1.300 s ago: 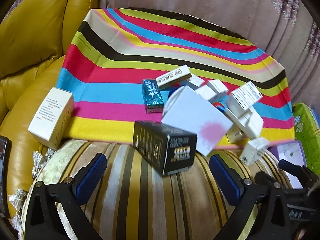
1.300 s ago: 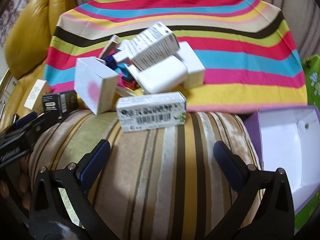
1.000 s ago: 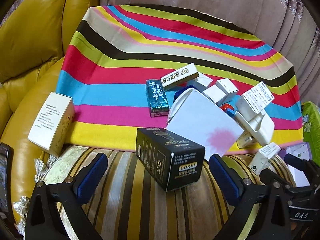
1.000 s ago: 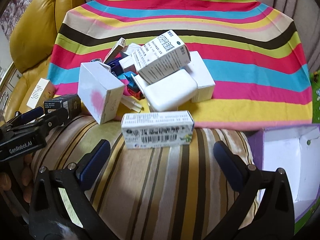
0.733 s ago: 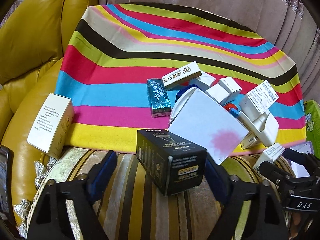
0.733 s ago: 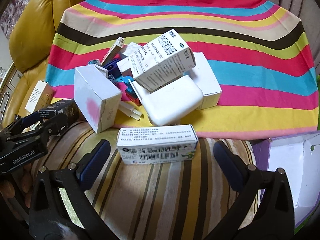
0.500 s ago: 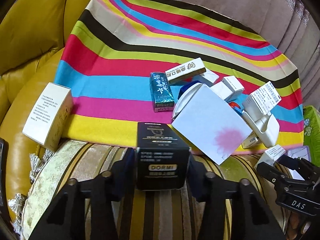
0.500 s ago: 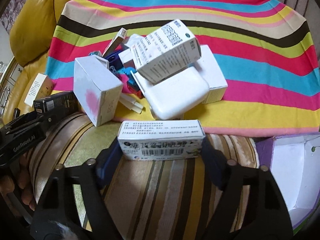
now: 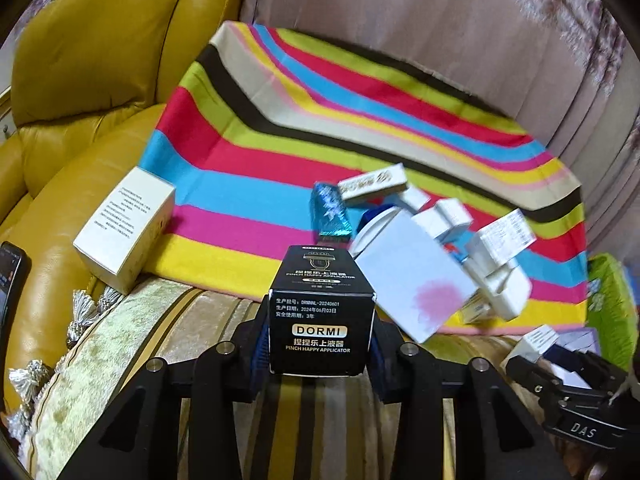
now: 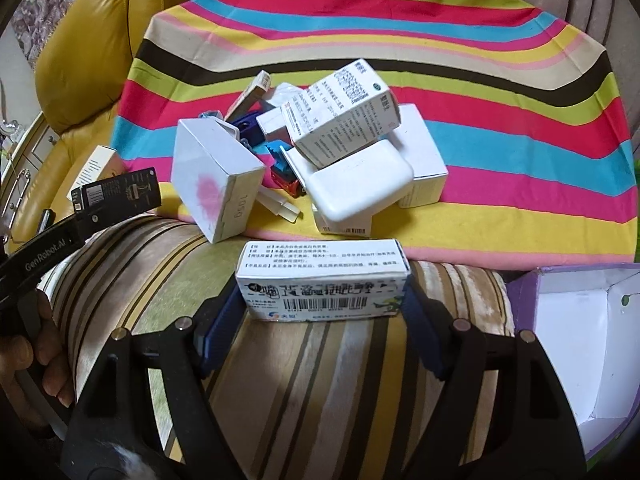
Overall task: Organize rigid objects
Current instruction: 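Grasp the black DORMI box with the left gripper while the right grasps a white barcode box, then carry both boxes into the open purple-rimmed box and release them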
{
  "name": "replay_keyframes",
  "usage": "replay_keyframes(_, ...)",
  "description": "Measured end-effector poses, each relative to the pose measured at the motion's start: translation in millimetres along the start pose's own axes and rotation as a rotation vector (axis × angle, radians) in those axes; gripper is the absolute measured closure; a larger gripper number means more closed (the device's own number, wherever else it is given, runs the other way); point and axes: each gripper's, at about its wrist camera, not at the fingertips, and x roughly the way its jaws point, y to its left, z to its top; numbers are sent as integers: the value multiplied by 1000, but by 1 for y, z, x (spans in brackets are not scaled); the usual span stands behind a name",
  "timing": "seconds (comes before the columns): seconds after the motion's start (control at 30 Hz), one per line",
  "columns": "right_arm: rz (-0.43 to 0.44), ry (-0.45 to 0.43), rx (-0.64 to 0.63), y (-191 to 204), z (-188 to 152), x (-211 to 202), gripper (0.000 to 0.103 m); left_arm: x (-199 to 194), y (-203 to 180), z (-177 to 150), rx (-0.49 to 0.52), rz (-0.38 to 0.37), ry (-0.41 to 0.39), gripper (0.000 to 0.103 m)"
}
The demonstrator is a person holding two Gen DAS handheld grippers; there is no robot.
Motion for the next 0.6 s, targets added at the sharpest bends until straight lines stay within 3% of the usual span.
replay_keyframes(0.2,-5,-42,54,-19,-10,-27,25,-28,-29,-2,80,-64,-104,62)
replay_keyframes(0.3,-26,-58,98,-34,-13,-39,25,-39,-58,-6,163,-136,-131,62)
replay_keyframes(0.6,-173,-70,288,-113,-43,-76,25,-26,-165,-31,395,-390,17,62)
